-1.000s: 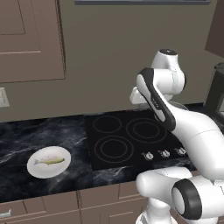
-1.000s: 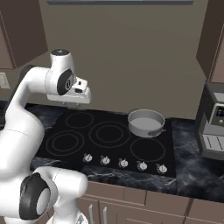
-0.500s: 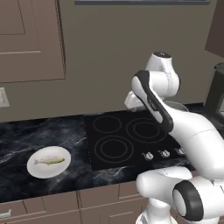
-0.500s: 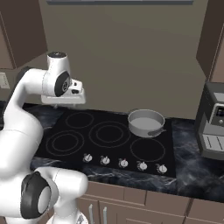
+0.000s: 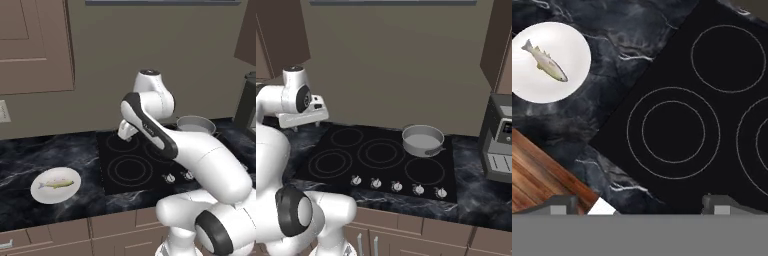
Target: Retrieve the frozen meat and place it in the pot on a burner. Then turn the burner on.
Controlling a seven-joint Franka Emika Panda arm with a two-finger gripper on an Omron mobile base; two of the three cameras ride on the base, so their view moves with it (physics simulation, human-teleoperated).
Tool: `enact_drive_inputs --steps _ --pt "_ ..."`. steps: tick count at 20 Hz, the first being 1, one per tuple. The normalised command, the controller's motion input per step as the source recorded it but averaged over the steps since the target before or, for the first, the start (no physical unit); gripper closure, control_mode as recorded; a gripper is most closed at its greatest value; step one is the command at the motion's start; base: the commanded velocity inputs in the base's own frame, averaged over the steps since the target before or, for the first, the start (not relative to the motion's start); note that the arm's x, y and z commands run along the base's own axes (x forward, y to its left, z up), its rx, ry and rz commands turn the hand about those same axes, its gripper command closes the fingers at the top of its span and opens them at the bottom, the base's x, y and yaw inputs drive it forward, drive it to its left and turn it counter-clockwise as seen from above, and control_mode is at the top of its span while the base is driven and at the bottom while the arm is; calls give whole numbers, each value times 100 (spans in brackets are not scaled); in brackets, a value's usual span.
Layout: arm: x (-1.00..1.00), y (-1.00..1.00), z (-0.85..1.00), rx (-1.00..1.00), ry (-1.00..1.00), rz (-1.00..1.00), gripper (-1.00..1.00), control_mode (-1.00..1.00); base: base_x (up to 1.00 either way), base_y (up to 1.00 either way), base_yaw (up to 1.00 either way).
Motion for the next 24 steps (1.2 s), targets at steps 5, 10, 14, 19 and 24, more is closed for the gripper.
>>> enact_drive_inputs --steps 5,10,14,19,24 --pt "-5 85 -26 -7 6 31 -100 -100 0 0 0" --pt "-6 73 -27 -6 5 29 -100 -100 0 0 0" --pt "-1 62 -32 -5 5 25 -100 -100 0 0 0" --pt "-2 53 -30 -3 3 22 -100 -100 0 0 0" --pt "-1 54 -27 -5 0 18 -100 -100 0 0 0"
